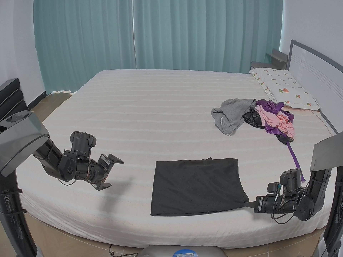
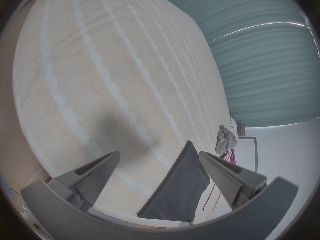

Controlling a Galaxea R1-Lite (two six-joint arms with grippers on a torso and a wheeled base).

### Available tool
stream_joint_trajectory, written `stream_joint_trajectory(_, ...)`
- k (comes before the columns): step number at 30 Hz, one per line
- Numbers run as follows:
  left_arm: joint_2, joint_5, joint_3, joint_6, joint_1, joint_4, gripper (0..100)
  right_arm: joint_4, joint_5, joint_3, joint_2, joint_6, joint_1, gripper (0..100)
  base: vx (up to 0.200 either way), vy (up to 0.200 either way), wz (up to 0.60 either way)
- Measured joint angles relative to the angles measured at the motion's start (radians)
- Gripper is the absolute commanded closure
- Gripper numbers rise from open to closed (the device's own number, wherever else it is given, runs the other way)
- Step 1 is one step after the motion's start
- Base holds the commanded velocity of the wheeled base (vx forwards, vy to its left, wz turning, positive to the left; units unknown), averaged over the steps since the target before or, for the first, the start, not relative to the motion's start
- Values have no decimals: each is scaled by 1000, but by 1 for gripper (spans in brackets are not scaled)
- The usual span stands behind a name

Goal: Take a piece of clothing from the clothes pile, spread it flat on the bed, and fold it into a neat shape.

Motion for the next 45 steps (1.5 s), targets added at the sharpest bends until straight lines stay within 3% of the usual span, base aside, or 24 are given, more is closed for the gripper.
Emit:
stream_joint_trajectory(8,0,0,0,0,0,0,0,3,0,11,1,-28,-2,100,0,0,0)
stream_joint_trajectory(9,0,0,0,0,0,0,0,3,0,10,3,-29,-2,0,0,0,0)
stream_joint_trajectory(17,0,0,0,0,0,0,0,-7,4,-34,12,-23,-27,0,0,0,0)
stream_joint_trajectory(22,0,0,-1,0,0,0,0,-2,7,-114,19,32,-42,0,0,0,0)
stream_joint_trajectory(29,0,0,-1,0,0,0,0,41,8,-353,85,137,-43,0,0,0,0)
stream_joint_trajectory(38,0,0,0,0,0,0,0,176,-4,-681,218,191,-39,0,0,0,0)
stream_joint_trajectory(44,0,1,2,1,0,0,0,217,-17,-799,281,214,-32,0,0,0,0)
stream_joint_trajectory(45,0,1,2,1,0,0,0,218,-21,-810,288,214,-30,100,0,0,0)
